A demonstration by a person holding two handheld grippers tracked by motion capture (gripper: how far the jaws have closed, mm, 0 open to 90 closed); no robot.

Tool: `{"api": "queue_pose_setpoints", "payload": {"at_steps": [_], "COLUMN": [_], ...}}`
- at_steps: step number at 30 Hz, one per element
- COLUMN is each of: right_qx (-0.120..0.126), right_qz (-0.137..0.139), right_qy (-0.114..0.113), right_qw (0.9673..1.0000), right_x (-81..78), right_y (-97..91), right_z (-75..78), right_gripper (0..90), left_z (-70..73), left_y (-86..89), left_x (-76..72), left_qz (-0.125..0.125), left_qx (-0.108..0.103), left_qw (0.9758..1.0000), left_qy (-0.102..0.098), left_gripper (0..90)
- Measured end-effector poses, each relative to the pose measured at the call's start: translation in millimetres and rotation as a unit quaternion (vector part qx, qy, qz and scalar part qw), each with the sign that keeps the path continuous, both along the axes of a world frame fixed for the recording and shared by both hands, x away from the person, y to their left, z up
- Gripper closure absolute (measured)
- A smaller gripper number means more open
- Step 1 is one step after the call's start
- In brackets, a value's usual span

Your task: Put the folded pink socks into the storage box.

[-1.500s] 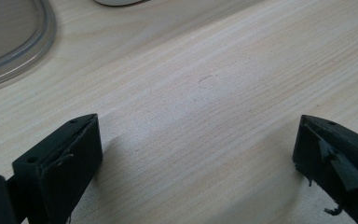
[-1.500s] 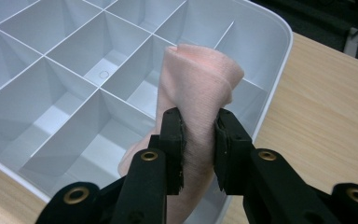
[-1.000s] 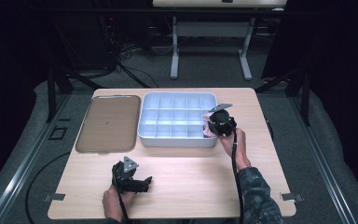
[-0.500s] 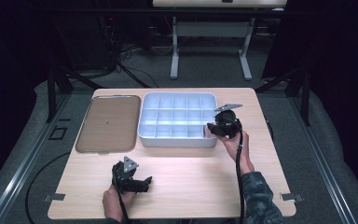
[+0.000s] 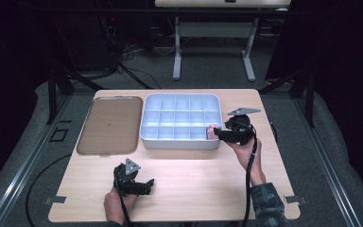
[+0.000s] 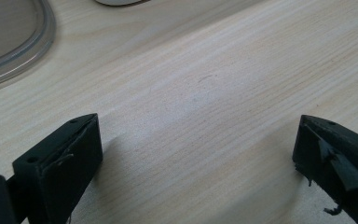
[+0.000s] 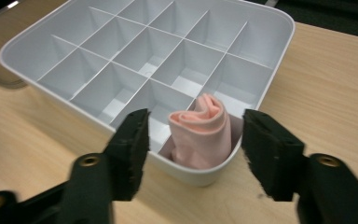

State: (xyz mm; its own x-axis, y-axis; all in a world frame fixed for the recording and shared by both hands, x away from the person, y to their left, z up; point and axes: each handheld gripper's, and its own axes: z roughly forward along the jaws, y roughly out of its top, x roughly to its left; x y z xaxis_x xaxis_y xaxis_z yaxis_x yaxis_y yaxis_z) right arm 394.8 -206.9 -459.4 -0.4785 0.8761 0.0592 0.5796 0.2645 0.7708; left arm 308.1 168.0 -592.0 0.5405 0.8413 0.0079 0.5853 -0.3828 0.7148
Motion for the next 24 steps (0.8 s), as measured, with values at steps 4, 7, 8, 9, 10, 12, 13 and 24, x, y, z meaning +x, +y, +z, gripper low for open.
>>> {"api": "queue_pose_setpoints", "payload": {"at_steps": [4, 7, 8, 9, 10, 12, 13, 24], "right_qx": [0.010, 0.009, 0.007, 0.005, 0.007, 0.001, -0.002, -0.004], "right_qz": [0.008, 0.019, 0.023, 0.025, 0.026, 0.028, 0.027, 0.007], "right_qy": [-0.009, -0.013, -0.016, -0.019, -0.021, -0.025, -0.026, -0.024], "right_qw": [0.9999, 0.9997, 0.9996, 0.9995, 0.9994, 0.9993, 0.9993, 0.9997], "right_x": [-19.0, -32.5, -35.6, -40.9, -43.6, -50.5, -52.5, -74.6], "right_y": [-5.5, -10.5, -11.6, -13.3, -14.3, -16.8, -17.6, -36.1], "right_z": [6.9, 8.1, 7.8, 6.9, 5.8, 2.9, 1.8, -17.0], "right_gripper": [30.8, 22.3, 19.9, 16.9, 15.6, 12.8, 11.7, 2.9], "left_z": [0.0, 0.0, 0.0, 0.0, 0.0, 0.0, 0.0, 0.0], "left_y": [0.0, 0.0, 0.0, 0.0, 0.0, 0.0, 0.0, 0.0], "left_x": [0.0, 0.0, 0.0, 0.0, 0.0, 0.0, 0.0, 0.0], "left_qz": [0.000, 0.000, 0.000, 0.000, 0.000, 0.000, 0.000, 0.000], "left_qx": [0.000, 0.000, 0.000, 0.000, 0.000, 0.000, 0.000, 0.000], "left_qw": [1.0000, 1.0000, 1.0000, 1.0000, 1.0000, 1.0000, 1.0000, 1.0000], "left_qy": [0.000, 0.000, 0.000, 0.000, 0.000, 0.000, 0.000, 0.000], "left_gripper": [1.2, 1.2, 1.2, 1.2, 1.2, 1.2, 1.2, 1.2]}}
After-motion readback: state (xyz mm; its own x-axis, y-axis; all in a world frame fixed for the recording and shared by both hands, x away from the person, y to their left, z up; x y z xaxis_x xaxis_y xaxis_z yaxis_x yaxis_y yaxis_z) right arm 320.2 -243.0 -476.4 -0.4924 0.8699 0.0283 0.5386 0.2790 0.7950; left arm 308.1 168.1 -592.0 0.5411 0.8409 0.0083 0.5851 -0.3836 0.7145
